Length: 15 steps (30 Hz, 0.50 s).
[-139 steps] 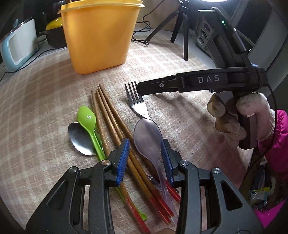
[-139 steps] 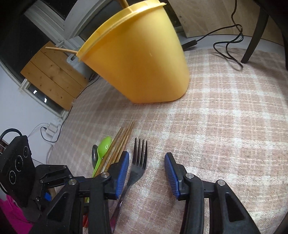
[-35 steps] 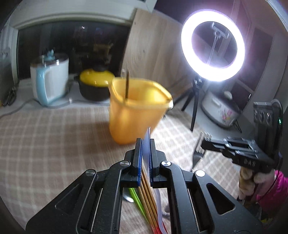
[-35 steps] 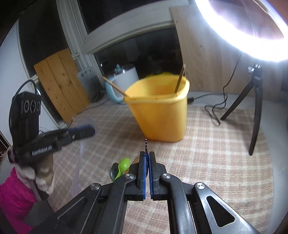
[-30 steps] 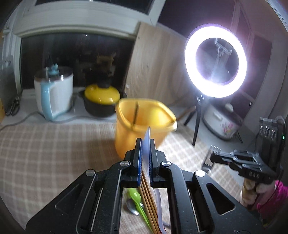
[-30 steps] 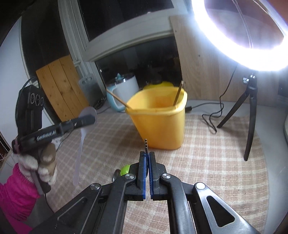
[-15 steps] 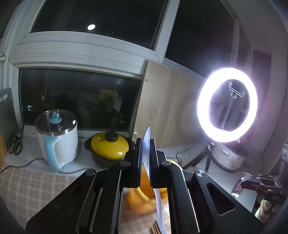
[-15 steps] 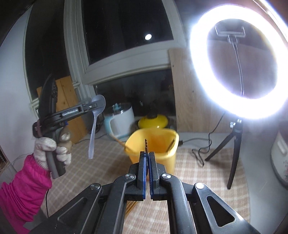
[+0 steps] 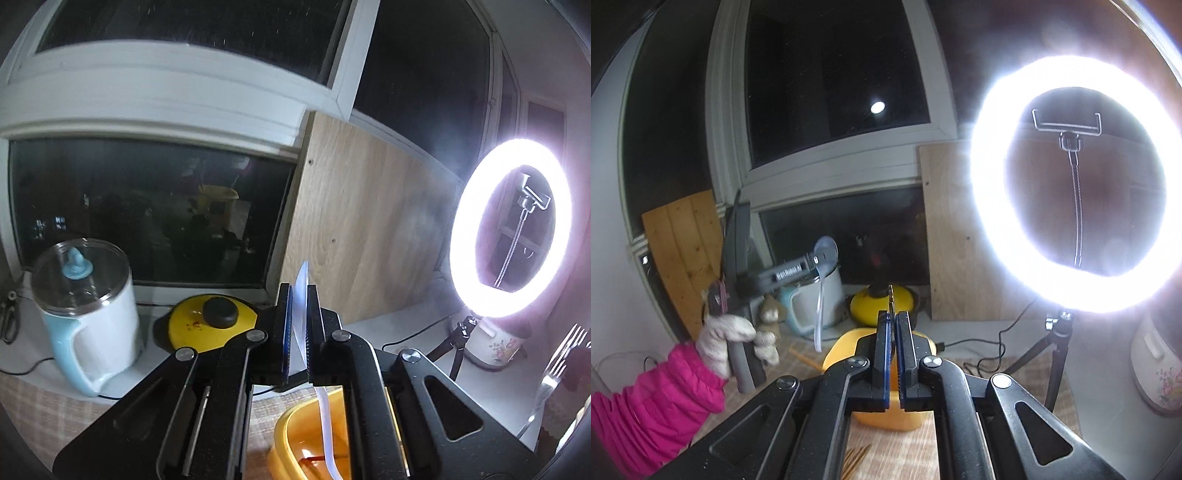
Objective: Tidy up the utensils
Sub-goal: 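Lift the spoon and fork and carry both over the yellow container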
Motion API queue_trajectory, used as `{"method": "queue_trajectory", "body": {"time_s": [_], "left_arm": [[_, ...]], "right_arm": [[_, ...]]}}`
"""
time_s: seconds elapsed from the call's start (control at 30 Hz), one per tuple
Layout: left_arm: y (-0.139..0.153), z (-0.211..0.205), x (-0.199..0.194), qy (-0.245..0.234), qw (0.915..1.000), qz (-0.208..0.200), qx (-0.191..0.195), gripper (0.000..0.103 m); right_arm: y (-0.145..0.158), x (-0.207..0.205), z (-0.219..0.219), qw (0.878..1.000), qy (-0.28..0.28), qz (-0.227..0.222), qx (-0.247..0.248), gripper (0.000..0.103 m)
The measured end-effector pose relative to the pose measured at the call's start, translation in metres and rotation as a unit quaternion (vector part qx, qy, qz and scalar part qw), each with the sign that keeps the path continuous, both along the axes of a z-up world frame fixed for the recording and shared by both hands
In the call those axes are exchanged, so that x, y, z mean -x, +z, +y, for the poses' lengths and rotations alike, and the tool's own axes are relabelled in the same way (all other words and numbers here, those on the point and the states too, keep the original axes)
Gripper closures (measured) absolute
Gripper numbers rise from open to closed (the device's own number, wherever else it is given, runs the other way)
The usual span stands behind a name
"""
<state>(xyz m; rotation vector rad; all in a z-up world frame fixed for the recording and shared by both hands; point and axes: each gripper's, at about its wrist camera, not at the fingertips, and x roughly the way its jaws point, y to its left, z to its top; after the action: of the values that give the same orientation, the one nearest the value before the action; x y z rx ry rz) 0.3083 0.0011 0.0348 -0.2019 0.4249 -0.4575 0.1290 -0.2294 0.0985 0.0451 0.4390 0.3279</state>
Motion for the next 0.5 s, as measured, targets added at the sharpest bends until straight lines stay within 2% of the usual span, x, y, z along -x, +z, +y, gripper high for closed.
{"method": "queue_trajectory", "body": {"time_s": [0.3, 0.5], "left_arm": [[-0.024, -0.010, -0.013, 0.001, 0.9998, 0.002, -0.019, 0.099], [-0.034, -0.010, -0.015, 0.000, 0.9996, 0.004, -0.026, 0.099]], "right_arm": [[0.011, -0.019, 0.014, 0.998, -0.040, -0.036, 0.027, 0.103], [0.003, -0.037, 0.032, 0.996, -0.049, -0.040, 0.058, 0.103]]}}
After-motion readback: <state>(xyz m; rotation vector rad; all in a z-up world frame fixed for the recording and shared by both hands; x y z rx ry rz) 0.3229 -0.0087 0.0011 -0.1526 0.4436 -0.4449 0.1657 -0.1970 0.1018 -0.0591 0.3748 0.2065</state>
